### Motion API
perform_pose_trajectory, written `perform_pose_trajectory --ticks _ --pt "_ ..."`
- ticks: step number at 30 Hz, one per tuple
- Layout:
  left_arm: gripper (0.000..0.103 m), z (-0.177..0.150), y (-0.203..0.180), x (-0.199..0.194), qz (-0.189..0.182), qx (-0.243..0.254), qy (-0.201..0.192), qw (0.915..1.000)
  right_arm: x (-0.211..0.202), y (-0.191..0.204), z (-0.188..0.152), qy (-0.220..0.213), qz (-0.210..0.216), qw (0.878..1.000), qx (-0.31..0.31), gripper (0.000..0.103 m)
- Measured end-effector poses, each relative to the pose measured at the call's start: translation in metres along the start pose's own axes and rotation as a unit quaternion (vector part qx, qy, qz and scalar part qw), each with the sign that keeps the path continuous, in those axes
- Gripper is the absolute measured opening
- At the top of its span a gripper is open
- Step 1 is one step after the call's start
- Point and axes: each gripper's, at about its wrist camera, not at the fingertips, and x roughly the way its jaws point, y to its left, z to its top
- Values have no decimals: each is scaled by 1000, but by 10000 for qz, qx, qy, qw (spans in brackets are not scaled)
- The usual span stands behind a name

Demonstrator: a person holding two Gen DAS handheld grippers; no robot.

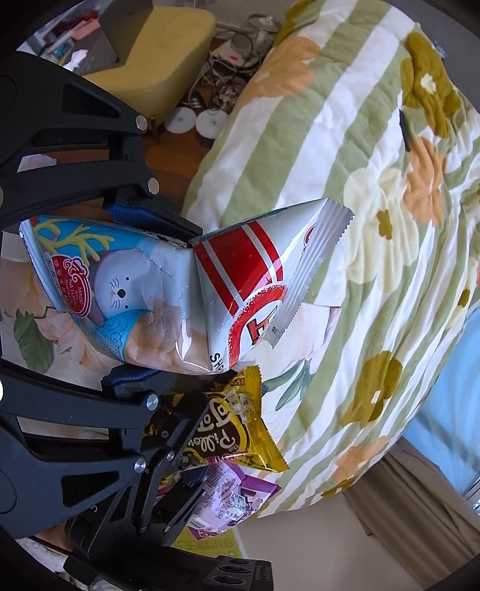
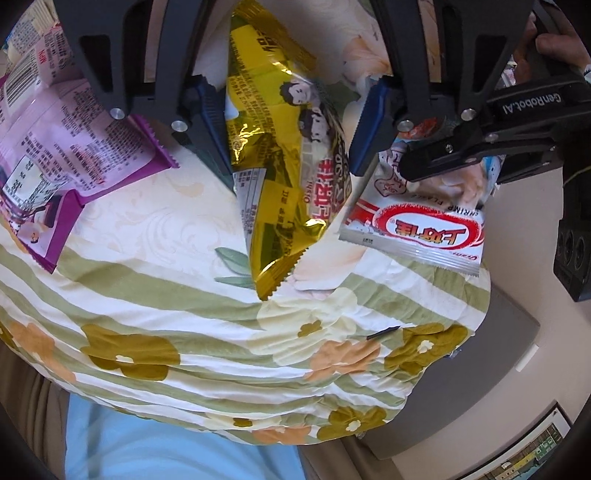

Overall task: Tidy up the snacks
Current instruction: 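Lift both bags and carry them over the yellow box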

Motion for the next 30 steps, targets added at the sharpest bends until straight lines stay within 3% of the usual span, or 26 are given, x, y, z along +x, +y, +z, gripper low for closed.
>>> perform_pose_trajectory --ticks 9,21,30 --pt "55 -1 -4 -25 14 20 -164 9999 -23 1 -3 -134 19 9999 102 48" --pt "55 -4 -41 -108 -15 512 -768 9957 -116 12 -15 -907 116 9951 377 45" --pt "55 -10 -109 -152 -611 1269 -1091 9840 -206 2 -40 -1594 -271 9838 780 45"
